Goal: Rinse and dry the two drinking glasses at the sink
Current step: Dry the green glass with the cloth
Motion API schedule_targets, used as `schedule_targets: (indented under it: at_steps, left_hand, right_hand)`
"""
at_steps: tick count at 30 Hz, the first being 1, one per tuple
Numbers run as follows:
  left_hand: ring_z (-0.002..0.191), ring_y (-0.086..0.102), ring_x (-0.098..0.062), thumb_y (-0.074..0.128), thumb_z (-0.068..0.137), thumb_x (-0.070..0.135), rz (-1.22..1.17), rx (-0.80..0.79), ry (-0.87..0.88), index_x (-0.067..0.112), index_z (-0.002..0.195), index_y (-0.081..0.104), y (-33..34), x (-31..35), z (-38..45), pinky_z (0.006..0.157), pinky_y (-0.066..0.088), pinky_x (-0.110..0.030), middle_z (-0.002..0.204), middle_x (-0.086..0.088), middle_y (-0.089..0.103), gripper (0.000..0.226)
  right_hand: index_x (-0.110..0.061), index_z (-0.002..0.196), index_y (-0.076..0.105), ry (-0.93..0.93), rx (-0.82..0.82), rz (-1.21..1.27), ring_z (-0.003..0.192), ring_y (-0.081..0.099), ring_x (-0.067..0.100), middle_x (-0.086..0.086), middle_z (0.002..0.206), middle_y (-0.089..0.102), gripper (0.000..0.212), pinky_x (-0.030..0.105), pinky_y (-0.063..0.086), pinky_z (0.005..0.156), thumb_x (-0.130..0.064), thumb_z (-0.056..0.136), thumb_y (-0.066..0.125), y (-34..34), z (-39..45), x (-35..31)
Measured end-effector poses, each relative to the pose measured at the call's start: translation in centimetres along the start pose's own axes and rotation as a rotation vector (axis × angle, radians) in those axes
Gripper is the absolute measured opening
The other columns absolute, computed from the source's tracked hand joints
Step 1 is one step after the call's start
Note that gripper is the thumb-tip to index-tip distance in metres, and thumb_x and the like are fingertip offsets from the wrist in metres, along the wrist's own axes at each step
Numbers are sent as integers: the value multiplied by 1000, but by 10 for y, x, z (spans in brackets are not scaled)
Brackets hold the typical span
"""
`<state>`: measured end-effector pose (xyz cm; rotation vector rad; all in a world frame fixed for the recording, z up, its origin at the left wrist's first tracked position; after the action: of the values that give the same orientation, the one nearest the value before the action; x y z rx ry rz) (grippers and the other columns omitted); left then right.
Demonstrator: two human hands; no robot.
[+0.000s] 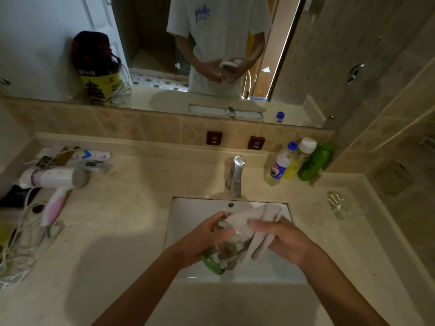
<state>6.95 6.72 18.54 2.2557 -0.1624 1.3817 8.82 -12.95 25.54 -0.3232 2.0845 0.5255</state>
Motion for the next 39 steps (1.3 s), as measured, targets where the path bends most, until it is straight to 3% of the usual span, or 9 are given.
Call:
schedule_targets:
  at_steps: [6,8,10,13,19,24,28,33,39]
  left_hand:
    - [95,72,-39,79,74,46,-351,315,169,19,136,55,7,2,5,80,61,-47,116,-27,71,72]
    - [85,73,-31,74,80,43,-394,401,209,11,136,54,17,6,12,68,61,-40,106,-22,73,68]
    - [78,74,-23,74,84,43,-381,451,234,5,134,54,25,7,18,61,59,-32,99,-15,74,66]
    - [86,72,-24,79,79,55,-316,512,246,2,134,54,33,7,21,72,59,-32,103,-14,71,80]
    - [107,73,-32,80,63,56,-347,466,221,30,128,57,45,5,16,87,62,-49,121,-13,72,74]
    - [113,69,-39,81,78,44,-426,546,232,36,133,50,49,8,15,89,61,-56,124,-15,67,64]
    - [99,70,-31,72,83,54,-517,710,248,33,141,33,47,9,15,78,59,-43,115,-13,65,72]
    - [76,68,-25,57,86,59,-368,683,257,-7,109,64,44,11,8,65,59,-31,85,-17,68,71]
    - [93,75,-29,42,100,50,-417,459,180,6,115,72,43,18,4,82,60,-39,108,-22,76,55]
  right_hand:
    - [-25,101,76,-306,549,-236,89,72,23,8,96,76,46,41,56,83,-58,70,73,13,-24,13]
    - [-33,112,72,-406,464,-366,99,67,15,7,114,71,49,35,50,85,-64,75,65,41,-28,19]
    - [-32,154,26,-504,283,-533,145,29,1,-14,161,26,71,27,29,117,-40,91,57,64,-21,32]
    - [-45,152,-11,-579,425,-715,150,-1,-3,-28,161,-8,81,31,12,123,-47,94,45,78,-12,35]
    - [-42,122,53,-297,576,-193,107,63,6,1,131,62,35,25,54,85,-59,93,46,62,7,19]
    - [-35,125,51,-193,546,-3,90,62,0,-3,112,67,35,14,48,62,-49,97,38,61,13,14]
    - [-46,143,35,-328,527,-205,125,51,-2,-11,147,48,64,22,51,98,-66,84,45,76,3,31]
    - [-42,153,1,-560,548,-481,147,7,-11,-29,161,1,72,31,23,123,-48,96,44,91,-3,40]
    - [-43,152,22,-521,544,-326,142,35,1,-19,157,32,64,27,39,113,-53,93,44,66,5,25]
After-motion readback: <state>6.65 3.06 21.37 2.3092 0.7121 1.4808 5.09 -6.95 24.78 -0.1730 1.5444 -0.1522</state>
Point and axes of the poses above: each hand's wrist, its own z-axis towards the middle knuckle, its own y-axis out of the palm, x = y × z, the point moved 2 cm from there along z, towards the middle knuckle
